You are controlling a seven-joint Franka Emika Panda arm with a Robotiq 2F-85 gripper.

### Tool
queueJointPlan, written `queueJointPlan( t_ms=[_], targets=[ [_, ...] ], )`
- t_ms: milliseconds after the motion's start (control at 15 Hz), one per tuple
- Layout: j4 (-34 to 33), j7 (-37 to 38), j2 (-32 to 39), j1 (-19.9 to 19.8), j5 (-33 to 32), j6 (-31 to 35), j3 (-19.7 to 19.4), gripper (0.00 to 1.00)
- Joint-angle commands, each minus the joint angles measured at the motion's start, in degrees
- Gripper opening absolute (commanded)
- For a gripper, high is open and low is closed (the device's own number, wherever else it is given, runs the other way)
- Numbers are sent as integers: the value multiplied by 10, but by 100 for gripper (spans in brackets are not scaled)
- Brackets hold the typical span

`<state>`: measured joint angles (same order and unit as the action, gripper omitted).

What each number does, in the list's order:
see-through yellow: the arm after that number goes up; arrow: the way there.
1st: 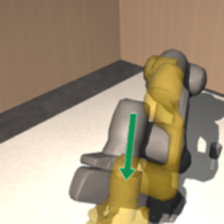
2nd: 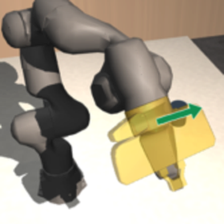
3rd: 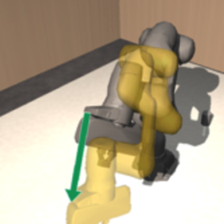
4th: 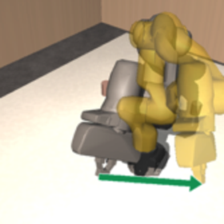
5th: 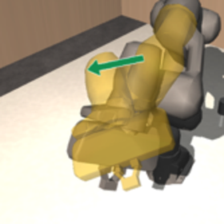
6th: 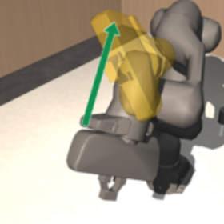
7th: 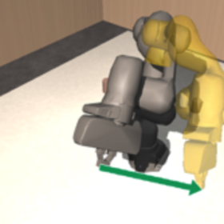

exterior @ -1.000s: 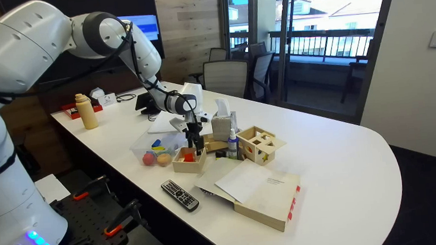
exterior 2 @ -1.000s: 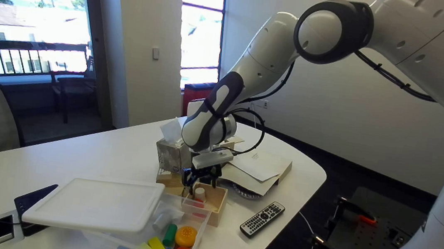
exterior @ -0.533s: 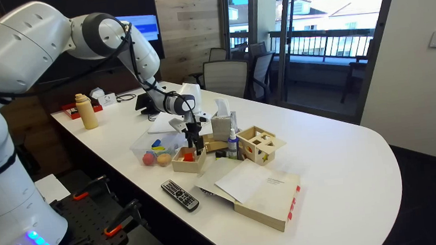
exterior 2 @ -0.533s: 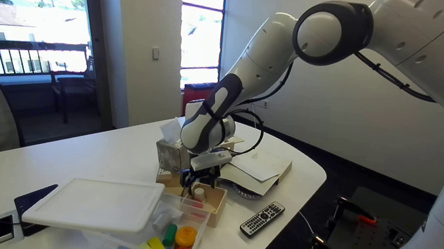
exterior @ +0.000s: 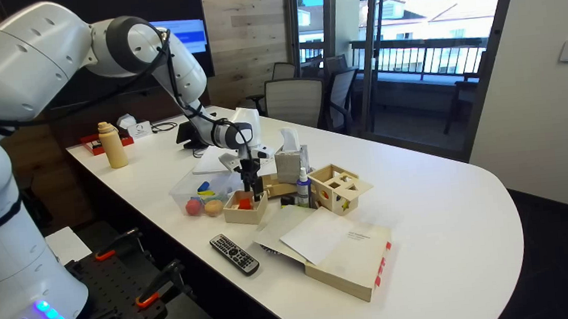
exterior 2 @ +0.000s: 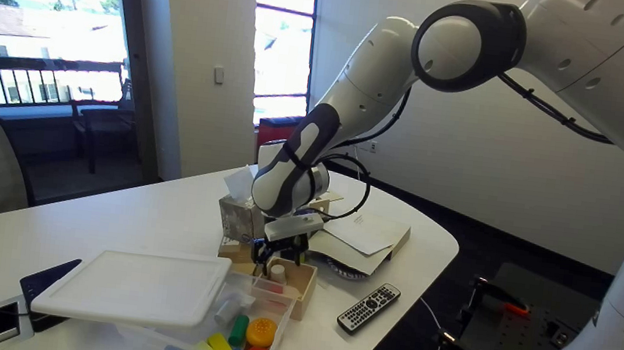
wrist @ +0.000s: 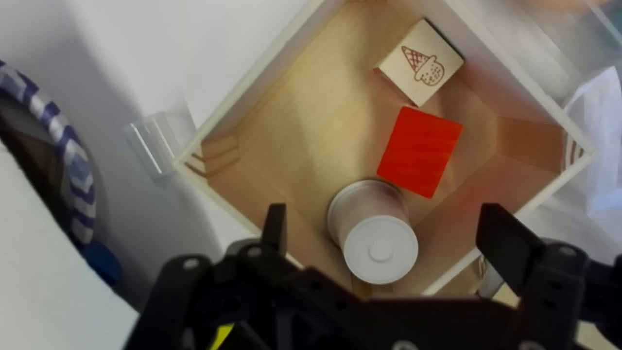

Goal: Take three blocks out of the wooden box and put them in the clear box on the left.

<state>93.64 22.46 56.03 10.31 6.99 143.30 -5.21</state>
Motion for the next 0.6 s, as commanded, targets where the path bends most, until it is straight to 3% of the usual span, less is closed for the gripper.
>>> queueJointPlan(
  t_ms=[0,533],
  targets=[
    [31,36,-28,15,-1,-1,-2,100],
    [44,88,-26,30,2,9,-11,100]
  ],
)
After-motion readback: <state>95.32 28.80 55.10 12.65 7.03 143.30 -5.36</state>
